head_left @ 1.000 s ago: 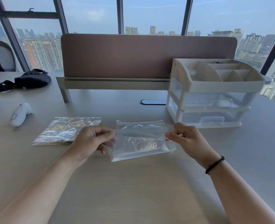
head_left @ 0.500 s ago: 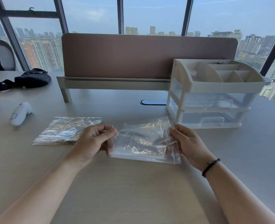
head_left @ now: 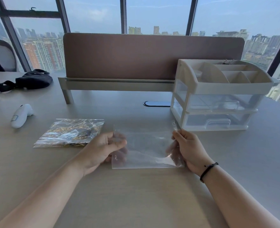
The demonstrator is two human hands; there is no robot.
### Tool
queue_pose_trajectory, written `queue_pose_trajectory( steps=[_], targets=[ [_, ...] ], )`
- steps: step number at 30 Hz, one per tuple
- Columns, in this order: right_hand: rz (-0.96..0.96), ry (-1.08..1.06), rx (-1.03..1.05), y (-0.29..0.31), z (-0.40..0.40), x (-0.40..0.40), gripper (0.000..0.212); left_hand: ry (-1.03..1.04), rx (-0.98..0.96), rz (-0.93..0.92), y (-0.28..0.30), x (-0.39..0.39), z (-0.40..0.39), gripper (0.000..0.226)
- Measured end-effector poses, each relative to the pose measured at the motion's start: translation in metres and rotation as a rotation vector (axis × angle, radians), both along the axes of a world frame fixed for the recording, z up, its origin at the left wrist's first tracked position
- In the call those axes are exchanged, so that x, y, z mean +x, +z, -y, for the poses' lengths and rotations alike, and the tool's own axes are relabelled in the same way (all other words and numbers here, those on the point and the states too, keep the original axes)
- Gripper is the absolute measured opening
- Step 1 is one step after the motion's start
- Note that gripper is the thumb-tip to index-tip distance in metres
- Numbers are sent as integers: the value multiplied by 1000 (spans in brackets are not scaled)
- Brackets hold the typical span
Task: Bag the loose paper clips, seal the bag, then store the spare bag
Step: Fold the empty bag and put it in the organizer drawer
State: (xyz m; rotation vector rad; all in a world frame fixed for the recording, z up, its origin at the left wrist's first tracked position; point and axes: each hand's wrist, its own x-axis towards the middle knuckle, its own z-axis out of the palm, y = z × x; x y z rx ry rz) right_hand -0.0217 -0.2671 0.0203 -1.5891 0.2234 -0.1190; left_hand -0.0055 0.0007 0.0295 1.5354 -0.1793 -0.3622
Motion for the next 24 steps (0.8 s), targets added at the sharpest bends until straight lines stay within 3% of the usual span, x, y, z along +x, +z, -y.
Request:
queue_pose_trajectory(
  steps=[2,7,10,12,15,20,24],
  targets=[
    [-12,-26,1,1,-3,1,26,106,62,38,-2,1,3,27],
    [-11,-87,-50,2,-3,4,14,288,336,229,-11,6,14,14],
    [-2,-83,-141,1,1,4,38,371,500,344,-14,12,19,10],
    [24,-74,-320,-2,3,4,47,400,582,419,-15,15,22,9],
    [41,-66,-461,-5,3,3,38,421,655,470,-18,17,24,13],
    [17,-80,-543,-5,1,4,19,447,738,483,-21,15,19,46],
    [6,-115,-590,-8,2,7,13,410,849,612,-17,1,18,55]
  ],
)
